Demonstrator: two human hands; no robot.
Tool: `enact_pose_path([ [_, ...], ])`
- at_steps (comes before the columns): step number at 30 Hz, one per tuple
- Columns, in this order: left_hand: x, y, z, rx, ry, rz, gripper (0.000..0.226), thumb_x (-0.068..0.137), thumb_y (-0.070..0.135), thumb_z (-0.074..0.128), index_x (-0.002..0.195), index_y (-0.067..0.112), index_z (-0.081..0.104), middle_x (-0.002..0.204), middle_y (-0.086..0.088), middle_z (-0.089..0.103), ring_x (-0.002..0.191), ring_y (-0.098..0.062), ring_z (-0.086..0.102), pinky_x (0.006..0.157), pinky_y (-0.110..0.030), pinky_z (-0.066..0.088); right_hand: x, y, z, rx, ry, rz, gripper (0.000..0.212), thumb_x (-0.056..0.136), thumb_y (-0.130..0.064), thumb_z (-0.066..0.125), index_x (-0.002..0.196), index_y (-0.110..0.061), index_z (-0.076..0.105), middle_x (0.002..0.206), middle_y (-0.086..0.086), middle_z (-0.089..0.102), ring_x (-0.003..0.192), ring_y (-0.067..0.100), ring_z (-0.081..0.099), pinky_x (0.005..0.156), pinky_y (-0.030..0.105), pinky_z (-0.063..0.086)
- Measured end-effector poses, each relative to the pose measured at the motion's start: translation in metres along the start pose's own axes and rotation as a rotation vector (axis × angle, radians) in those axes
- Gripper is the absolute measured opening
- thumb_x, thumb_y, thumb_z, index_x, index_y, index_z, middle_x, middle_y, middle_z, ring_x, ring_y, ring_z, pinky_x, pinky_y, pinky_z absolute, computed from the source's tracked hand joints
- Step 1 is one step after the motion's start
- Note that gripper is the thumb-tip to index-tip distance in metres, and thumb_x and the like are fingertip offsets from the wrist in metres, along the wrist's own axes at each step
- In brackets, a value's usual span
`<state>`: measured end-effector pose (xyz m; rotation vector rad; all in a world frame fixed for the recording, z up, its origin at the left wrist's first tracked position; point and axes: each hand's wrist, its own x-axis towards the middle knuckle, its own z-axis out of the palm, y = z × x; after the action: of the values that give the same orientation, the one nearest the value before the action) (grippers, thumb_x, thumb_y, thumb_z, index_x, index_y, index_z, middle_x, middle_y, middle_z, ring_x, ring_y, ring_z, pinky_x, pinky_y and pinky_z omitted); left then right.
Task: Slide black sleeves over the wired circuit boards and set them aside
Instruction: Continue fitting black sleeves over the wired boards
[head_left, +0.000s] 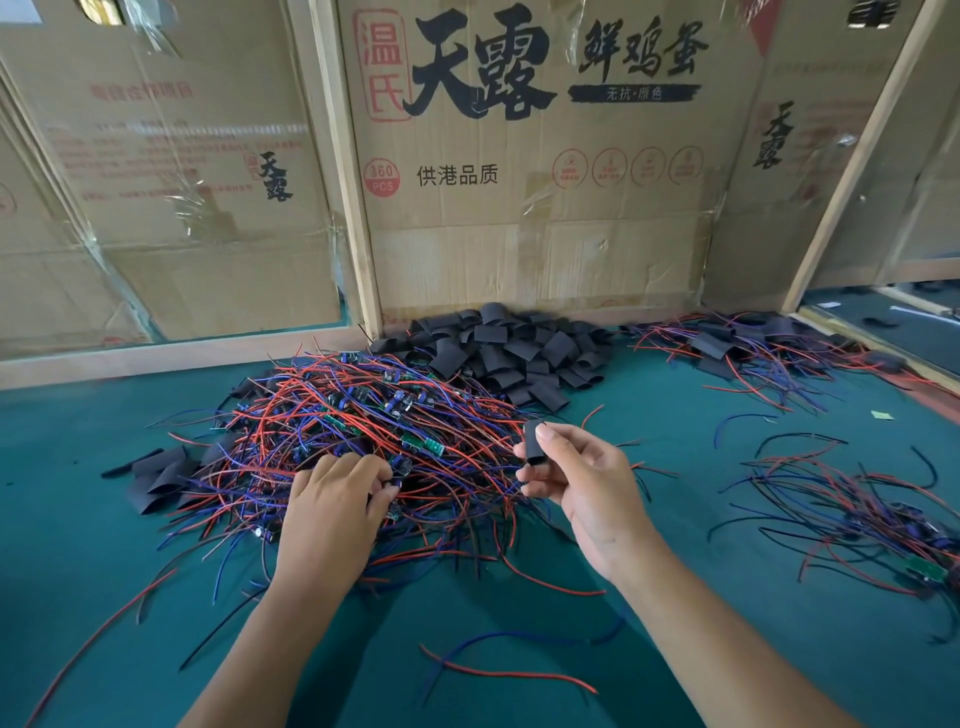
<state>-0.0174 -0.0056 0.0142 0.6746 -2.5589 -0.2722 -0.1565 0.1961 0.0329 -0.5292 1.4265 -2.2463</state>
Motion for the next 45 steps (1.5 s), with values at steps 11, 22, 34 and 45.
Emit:
enact_pose_path([
  [11,0.004,0.001,0.014,0.111,0.012,0.094,0.042,0.100,0.035,0.056,0.141,0.025,0.057,0.143,0.003,0.055,0.136,-0.021,0.046,0.117,-0.045,0.025,0.002,0.004,-0.002,-0.031,-0.034,-0.030,0.012,0.082,-0.029,0.073,0.086,-0.018,0.077,0.089,0.017,0.073,0.064,0.023,0.066,0.056,0.026,0.055],
  [22,0.011,0.006,0.008,0.163,0.084,0.195,0.034,0.076,0.038,0.085,0.105,0.027,0.072,0.097,0.003,0.060,0.093,-0.026,0.060,0.079,-0.041,0.048,0.004,0.009,-0.004,-0.055,-0.033,-0.016,0.010,0.083,-0.030,0.074,0.085,-0.020,0.077,0.090,0.018,0.072,0.063,0.024,0.066,0.054,0.025,0.054],
  [34,0.000,0.019,-0.023,-0.026,0.220,0.033,0.012,0.091,0.036,0.071,0.098,0.026,0.072,0.067,0.010,0.068,0.056,-0.018,0.064,0.049,-0.030,0.050,0.006,0.006,-0.006,-0.064,-0.030,-0.013,0.022,0.097,-0.018,0.062,0.083,-0.025,0.078,0.090,0.014,0.074,0.063,0.021,0.066,0.055,0.026,0.055],
  [45,-0.007,0.034,-0.044,-1.303,0.427,-0.349,0.006,0.092,0.013,0.071,0.094,0.015,0.065,0.086,-0.006,0.075,0.093,-0.026,0.075,0.068,-0.030,0.061,0.012,0.015,-0.015,-0.134,0.034,-0.045,0.008,0.094,-0.018,0.068,0.094,-0.016,0.075,0.090,0.013,0.075,0.067,0.022,0.069,0.054,0.025,0.055],
])
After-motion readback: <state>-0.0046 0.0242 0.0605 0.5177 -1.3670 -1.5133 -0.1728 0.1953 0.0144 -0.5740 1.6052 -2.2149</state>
